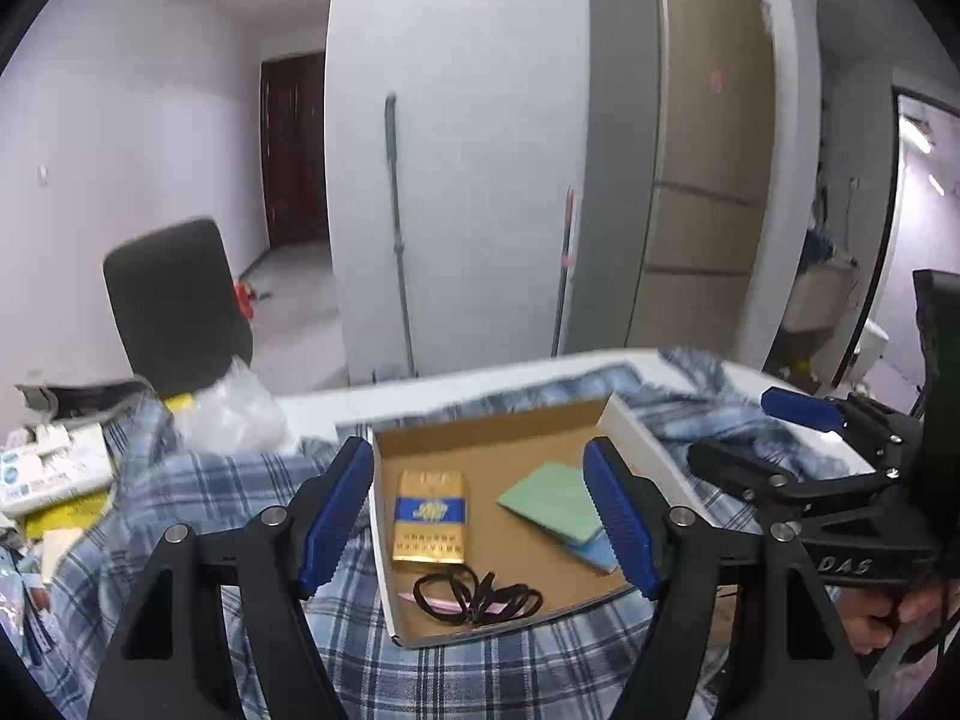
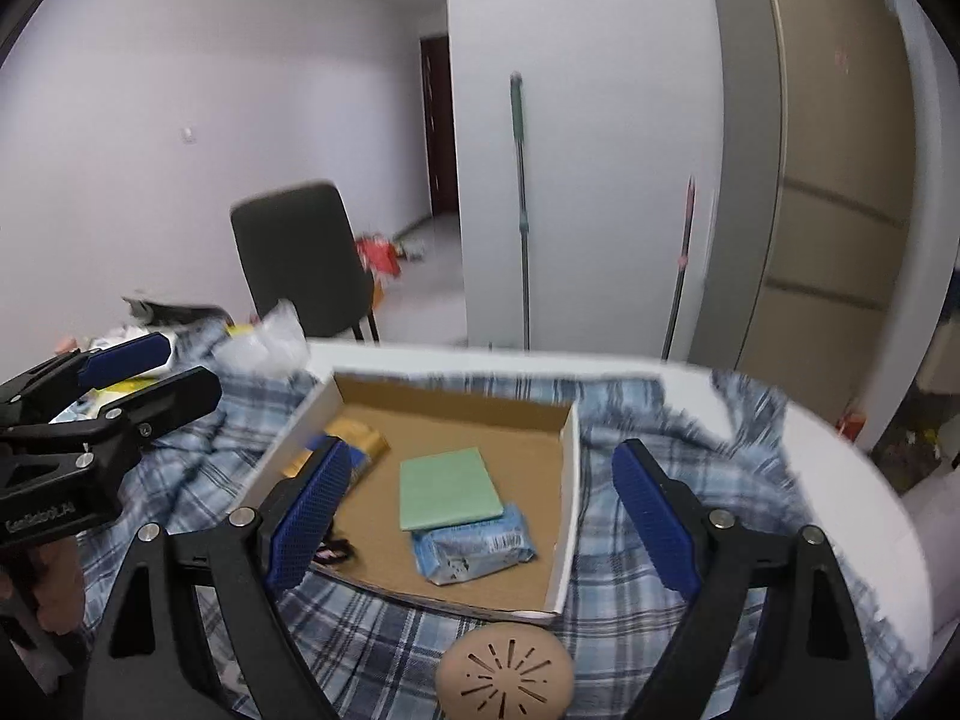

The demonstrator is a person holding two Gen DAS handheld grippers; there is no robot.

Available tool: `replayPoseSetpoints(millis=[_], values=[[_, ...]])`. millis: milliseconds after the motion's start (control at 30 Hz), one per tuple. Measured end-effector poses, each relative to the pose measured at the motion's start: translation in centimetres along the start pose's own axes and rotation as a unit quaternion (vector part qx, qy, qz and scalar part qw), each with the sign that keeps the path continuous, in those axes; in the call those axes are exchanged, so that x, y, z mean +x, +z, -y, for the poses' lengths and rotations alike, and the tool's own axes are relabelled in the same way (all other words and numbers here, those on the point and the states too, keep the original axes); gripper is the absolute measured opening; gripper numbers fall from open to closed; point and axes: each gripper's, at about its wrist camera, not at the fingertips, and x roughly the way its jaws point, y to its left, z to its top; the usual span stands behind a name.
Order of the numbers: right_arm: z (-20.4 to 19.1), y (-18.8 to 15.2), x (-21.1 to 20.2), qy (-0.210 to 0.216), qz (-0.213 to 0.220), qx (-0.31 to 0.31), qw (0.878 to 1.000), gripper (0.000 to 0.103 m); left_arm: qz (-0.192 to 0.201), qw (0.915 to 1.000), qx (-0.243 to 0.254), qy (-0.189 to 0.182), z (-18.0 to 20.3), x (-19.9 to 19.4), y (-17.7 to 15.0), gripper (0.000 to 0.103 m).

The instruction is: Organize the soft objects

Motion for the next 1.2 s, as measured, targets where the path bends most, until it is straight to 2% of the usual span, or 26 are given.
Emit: replayPoseSetpoints(millis=[200,333,433,567,667,867,1000,1100,1200], values=[[-0.9,0.7,-6.3,-0.007,0.066,-0.022,0.998,0.088,0.076,0.9971,0.007,0.003,0.5,-6.1,0.3,0.075],[-1.9,-0.5,-9.5,-0.004,0.096,-0.038,0.995,0.088,0.111,0.9937,0.007,0.019,0.3,-8.9,-0.7,0.075],[-2.5,-2.0,-11.1,0.0,0.107,-0.048,0.993,0.088,0.108,0.9938,0.016,0.019,0.6,-10.0,-2.0,0.075],[-2.1,-4.4,-11.7,0.008,0.092,-0.032,0.995,0.088,0.086,0.9962,0.016,0.001,0.6,-10.7,-4.9,0.075],[-2.0,-6.4,-11.3,-0.01,0.086,-0.038,0.995,0.088,0.08,0.9967,0.002,-0.011,0.2,-11.3,-7.1,0.075],[-1.1,-9.0,-10.4,-0.015,0.065,-0.033,0.997,0.088,0.081,0.9966,0.016,-0.004,0.4,-11.4,-9.9,0.075],[-1.0,-10.2,-9.8,-0.025,0.065,-0.035,0.997,0.088,0.092,0.9958,0.005,0.005,0.5,-10.6,-11.1,0.075],[-0.8,-10.6,-9.3,-0.04,0.061,-0.028,0.997,0.088,0.085,0.9964,0.001,0.007,0.1,-10.2,-11.5,0.076],[-0.7,-10.7,-9.0,-0.037,0.054,-0.025,0.998,0.088,0.081,0.9967,-0.003,0.006,-0.2,-9.7,-11.8,0.09]])
